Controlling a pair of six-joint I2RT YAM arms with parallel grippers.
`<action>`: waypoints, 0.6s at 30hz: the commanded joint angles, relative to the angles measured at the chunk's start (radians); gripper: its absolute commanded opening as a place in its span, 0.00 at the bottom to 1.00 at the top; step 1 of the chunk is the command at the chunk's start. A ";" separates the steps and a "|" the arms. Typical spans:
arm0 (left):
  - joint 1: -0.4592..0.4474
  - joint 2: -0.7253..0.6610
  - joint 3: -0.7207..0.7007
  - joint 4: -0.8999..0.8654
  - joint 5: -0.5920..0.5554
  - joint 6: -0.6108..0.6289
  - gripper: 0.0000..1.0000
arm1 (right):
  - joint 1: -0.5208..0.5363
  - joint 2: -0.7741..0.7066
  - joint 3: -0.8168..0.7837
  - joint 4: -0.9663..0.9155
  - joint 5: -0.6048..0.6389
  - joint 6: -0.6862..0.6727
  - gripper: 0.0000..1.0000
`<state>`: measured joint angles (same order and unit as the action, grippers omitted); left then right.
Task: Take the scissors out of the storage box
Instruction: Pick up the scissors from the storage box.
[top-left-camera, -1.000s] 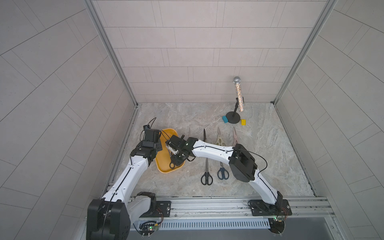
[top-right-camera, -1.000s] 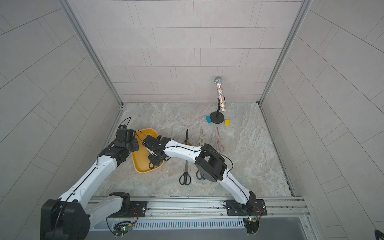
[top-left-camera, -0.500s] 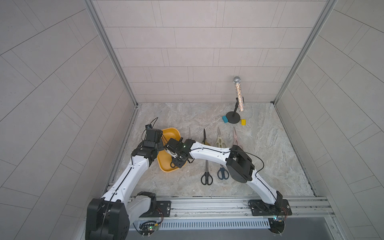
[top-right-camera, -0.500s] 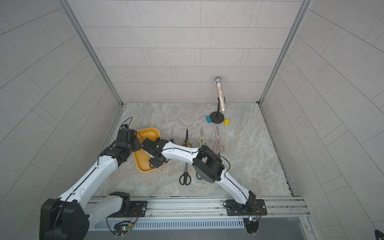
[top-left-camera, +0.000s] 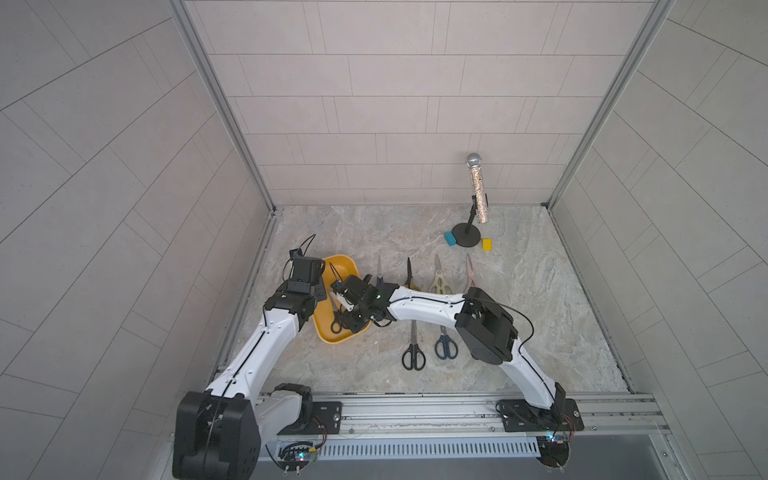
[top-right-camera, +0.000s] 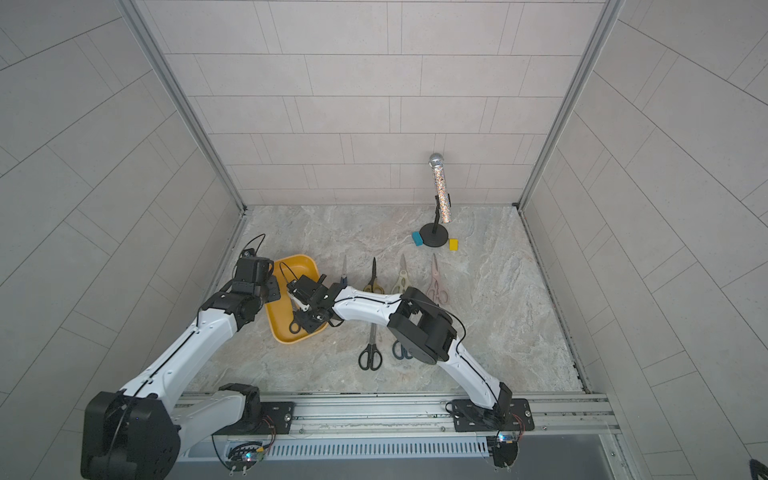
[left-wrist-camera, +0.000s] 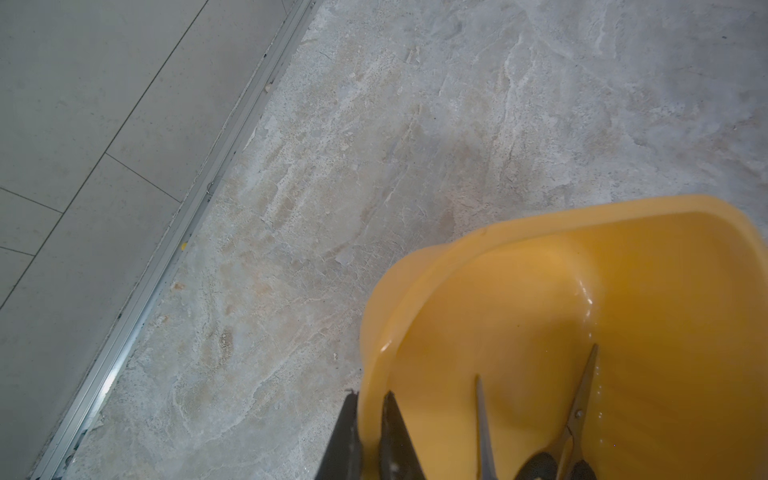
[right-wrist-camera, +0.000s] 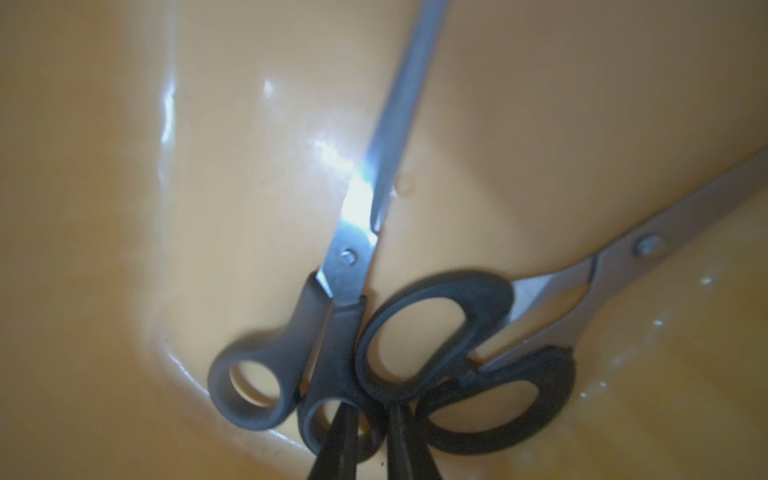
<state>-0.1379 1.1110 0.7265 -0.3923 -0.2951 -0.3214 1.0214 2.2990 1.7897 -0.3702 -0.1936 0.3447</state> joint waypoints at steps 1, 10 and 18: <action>-0.001 0.007 0.007 -0.043 -0.008 0.031 0.00 | -0.020 0.056 -0.059 0.020 0.031 0.034 0.07; -0.005 0.003 0.007 -0.040 -0.021 0.031 0.00 | -0.021 -0.021 -0.096 0.020 0.044 0.019 0.00; -0.007 0.007 0.004 -0.036 -0.037 0.033 0.00 | -0.027 -0.155 -0.157 0.014 -0.007 0.027 0.00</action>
<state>-0.1463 1.1141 0.7273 -0.3813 -0.2928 -0.3214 1.0092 2.2047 1.6554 -0.2970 -0.2058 0.3676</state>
